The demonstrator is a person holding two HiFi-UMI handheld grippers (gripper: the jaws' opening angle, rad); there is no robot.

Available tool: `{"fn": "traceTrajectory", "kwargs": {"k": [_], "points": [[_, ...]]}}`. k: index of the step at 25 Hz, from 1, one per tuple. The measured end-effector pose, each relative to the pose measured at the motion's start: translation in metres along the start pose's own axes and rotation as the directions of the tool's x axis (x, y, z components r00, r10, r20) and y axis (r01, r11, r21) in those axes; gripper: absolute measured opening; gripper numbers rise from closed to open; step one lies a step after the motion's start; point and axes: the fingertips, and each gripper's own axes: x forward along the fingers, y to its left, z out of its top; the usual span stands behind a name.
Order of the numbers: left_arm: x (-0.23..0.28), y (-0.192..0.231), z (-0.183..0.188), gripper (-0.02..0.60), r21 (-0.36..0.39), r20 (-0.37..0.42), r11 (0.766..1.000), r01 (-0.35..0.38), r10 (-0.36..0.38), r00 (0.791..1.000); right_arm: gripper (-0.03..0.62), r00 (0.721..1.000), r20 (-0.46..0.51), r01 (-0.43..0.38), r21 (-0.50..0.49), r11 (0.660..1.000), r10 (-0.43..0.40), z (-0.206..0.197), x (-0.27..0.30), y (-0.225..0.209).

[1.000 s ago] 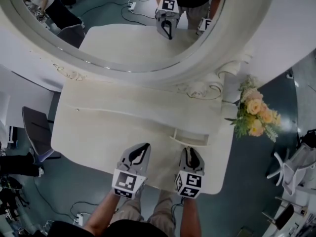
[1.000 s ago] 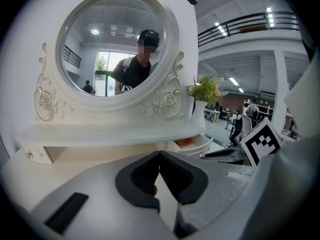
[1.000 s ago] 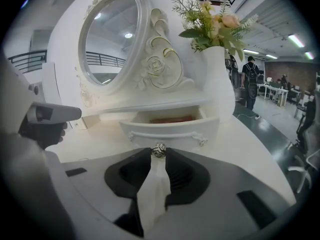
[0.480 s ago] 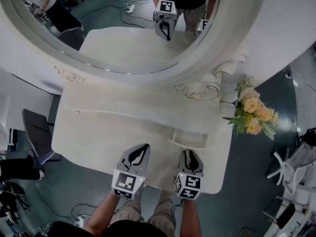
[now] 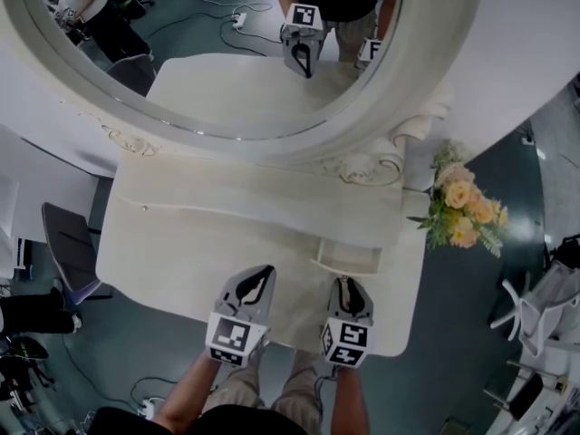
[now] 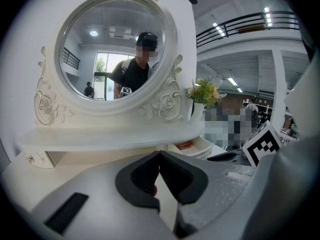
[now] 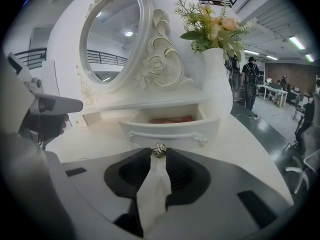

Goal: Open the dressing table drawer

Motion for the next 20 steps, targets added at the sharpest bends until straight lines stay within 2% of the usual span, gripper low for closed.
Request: {"fn": "traceTrajectory", "kwargs": {"k": [7, 13, 20], "points": [[-0.006, -0.001, 0.008, 0.003, -0.021, -0.004, 1.0, 0.005, -0.006, 1.0, 0.104, 1.0, -0.004, 0.028, -0.024, 0.999, -0.028, 0.004, -0.002, 0.001], [-0.01, 0.007, 0.032, 0.005, 0.022, 0.055, 1.0, -0.001, -0.001, 0.998, 0.113, 0.999, -0.014, 0.028, -0.028, 0.999, -0.029, 0.017, -0.008, 0.002], [-0.018, 0.014, 0.065, 0.003, 0.033, 0.096, 0.999, 0.005, -0.008, 0.995, 0.097, 0.996, 0.068, 0.06, -0.074, 0.995, -0.055, 0.058, -0.023, 0.01]]}}
